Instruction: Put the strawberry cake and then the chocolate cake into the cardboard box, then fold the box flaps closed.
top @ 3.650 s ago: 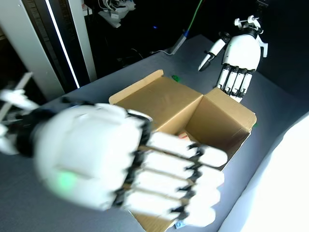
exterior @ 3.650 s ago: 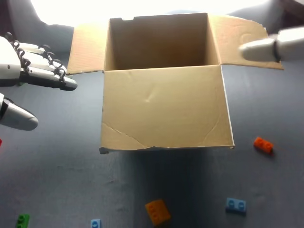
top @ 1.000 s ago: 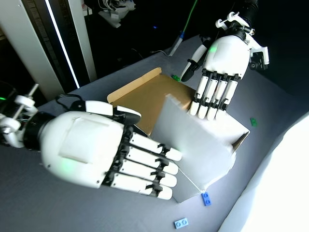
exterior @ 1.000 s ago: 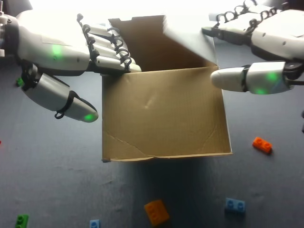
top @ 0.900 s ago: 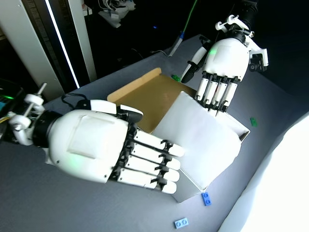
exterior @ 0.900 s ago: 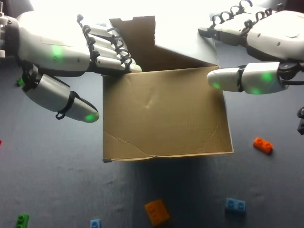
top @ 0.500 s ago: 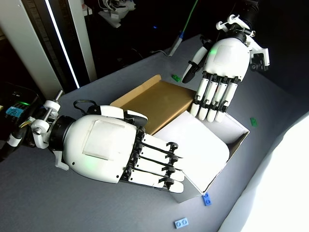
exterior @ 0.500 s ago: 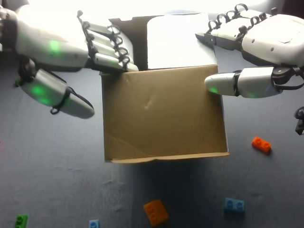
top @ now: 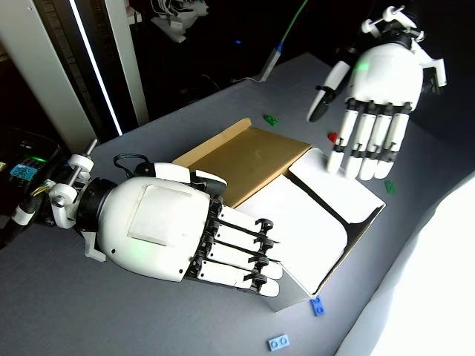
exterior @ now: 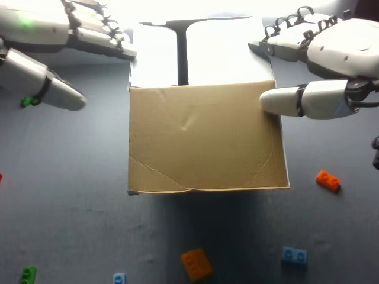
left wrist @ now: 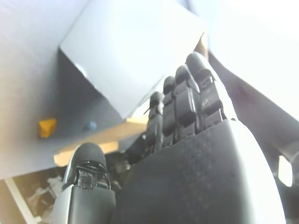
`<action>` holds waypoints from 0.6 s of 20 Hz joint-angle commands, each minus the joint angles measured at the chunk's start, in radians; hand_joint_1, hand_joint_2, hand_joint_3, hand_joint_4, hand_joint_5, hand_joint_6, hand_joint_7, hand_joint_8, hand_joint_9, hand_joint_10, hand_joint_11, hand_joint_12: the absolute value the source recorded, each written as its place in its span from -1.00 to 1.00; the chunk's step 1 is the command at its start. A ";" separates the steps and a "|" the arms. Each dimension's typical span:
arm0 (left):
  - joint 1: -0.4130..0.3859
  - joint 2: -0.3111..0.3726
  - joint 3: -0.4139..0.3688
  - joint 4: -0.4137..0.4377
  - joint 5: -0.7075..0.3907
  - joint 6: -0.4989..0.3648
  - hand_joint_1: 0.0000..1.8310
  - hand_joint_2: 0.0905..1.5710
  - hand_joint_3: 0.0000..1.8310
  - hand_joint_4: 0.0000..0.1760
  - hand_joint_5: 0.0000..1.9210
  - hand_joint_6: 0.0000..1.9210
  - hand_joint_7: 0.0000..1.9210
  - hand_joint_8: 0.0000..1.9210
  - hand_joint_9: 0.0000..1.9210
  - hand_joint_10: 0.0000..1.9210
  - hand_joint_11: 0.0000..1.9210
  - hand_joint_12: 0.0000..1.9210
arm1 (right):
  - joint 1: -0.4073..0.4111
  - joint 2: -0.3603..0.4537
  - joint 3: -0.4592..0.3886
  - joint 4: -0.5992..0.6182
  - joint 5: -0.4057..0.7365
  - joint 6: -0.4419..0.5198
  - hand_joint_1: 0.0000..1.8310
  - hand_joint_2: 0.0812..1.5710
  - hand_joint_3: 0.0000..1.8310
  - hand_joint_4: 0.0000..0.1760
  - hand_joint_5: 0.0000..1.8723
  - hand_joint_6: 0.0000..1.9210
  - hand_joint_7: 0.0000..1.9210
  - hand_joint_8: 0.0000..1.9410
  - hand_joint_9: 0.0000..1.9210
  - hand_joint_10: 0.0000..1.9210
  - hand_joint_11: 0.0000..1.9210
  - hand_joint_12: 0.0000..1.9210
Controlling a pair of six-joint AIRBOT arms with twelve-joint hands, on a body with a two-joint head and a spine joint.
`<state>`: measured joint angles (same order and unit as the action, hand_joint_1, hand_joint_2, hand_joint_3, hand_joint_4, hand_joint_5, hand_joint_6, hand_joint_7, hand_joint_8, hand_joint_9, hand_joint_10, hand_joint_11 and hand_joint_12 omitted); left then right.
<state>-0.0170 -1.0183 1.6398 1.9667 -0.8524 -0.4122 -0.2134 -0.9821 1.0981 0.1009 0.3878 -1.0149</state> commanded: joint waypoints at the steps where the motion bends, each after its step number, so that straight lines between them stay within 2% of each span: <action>1: -0.012 0.012 0.016 -0.047 0.023 0.003 -1.00 0.59 -0.99 -0.78 -0.84 -1.00 -0.82 -1.00 -0.81 -1.00 -1.00 -0.23 | 0.013 0.026 -0.003 0.004 0.080 0.006 -1.00 0.52 -1.00 -1.00 -0.84 -1.00 -0.77 -0.99 -0.81 -0.99 -1.00 -0.60; 3: 0.012 0.012 0.063 -0.045 0.007 0.003 -1.00 0.59 -1.00 -0.81 -0.81 -0.99 -0.80 -1.00 -0.81 -1.00 -1.00 -0.21 | 0.020 0.073 -0.030 0.004 0.081 0.010 -1.00 0.53 -1.00 -1.00 -0.86 -1.00 -0.80 -1.00 -0.83 -1.00 -1.00 -0.63; 7: 0.072 0.012 0.106 -0.039 -0.020 0.003 -1.00 0.60 -1.00 -0.81 -0.82 -1.00 -0.79 -1.00 -0.81 -1.00 -1.00 -0.23 | 0.003 0.151 -0.080 0.004 0.091 0.044 -1.00 0.55 -1.00 -1.00 -0.87 -1.00 -0.82 -1.00 -0.84 -1.00 -1.00 -0.68; 10: 0.111 0.026 0.103 -0.045 -0.064 0.024 -1.00 0.59 -1.00 -0.77 -0.82 -1.00 -0.81 -1.00 -0.81 -1.00 -1.00 -0.23 | -0.010 0.233 -0.134 0.004 0.098 0.114 -1.00 0.55 -1.00 -1.00 -0.88 -1.00 -0.81 -1.00 -0.85 -1.00 -1.00 -0.72; 12: 0.157 0.042 0.088 -0.083 -0.101 0.057 -1.00 0.59 -1.00 -0.69 -0.82 -1.00 -0.82 -1.00 -0.82 -1.00 -1.00 -0.25 | -0.012 0.303 -0.173 0.004 0.099 0.148 -1.00 0.53 -1.00 -1.00 -0.85 -0.99 -0.78 -1.00 -0.82 -0.99 -1.00 -0.62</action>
<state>0.1616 -0.9859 1.7203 1.9442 -0.9482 -0.3534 -0.2302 -0.6827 0.9169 0.0967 0.3611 -0.8745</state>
